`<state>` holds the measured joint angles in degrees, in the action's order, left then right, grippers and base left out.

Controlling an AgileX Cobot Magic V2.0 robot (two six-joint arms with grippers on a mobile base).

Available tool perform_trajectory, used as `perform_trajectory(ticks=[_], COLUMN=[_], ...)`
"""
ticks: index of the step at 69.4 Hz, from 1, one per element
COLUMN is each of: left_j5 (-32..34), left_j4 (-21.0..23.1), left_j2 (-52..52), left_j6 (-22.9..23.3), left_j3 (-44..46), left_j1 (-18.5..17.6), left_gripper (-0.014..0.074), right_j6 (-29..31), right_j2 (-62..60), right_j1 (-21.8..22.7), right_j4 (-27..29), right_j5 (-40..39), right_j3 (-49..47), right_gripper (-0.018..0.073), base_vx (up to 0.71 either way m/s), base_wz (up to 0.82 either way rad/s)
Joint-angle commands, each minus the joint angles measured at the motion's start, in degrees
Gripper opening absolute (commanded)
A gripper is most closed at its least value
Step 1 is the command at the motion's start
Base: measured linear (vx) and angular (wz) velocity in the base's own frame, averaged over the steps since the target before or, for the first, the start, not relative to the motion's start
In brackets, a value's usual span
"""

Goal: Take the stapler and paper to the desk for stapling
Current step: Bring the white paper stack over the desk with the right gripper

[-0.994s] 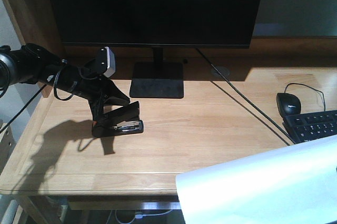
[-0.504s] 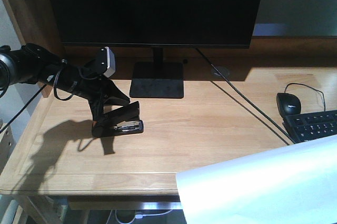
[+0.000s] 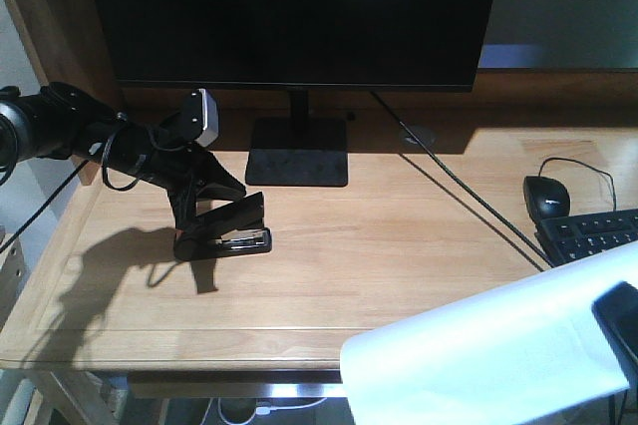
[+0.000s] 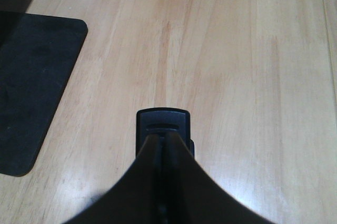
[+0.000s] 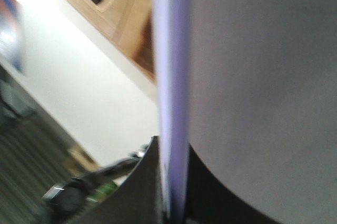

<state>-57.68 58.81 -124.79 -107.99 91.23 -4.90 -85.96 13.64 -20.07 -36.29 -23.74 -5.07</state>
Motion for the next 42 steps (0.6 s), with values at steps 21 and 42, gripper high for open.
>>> perform_trajectory(ticks=[21,42], left_j5=[-1.1,-1.1], left_j4=[3.3,3.3], left_j2=[3.4,3.4], left_j6=[0.5,0.5], left_j3=[1.4,1.4], left_j1=[-0.1,-0.1], left_gripper=[-0.0006,-0.0006], right_j6=[-1.4,-4.2], right_j2=[25.5,48.3], right_j1=[0.1,0.1], right_j4=[-25.0,-39.8], right_j5=[3.0,-8.1], right_j3=[-13.7,-24.8], right_gripper=[-0.0003,-0.0003], base_vx=[0.0,0.0], base_wz=[0.0,0.0])
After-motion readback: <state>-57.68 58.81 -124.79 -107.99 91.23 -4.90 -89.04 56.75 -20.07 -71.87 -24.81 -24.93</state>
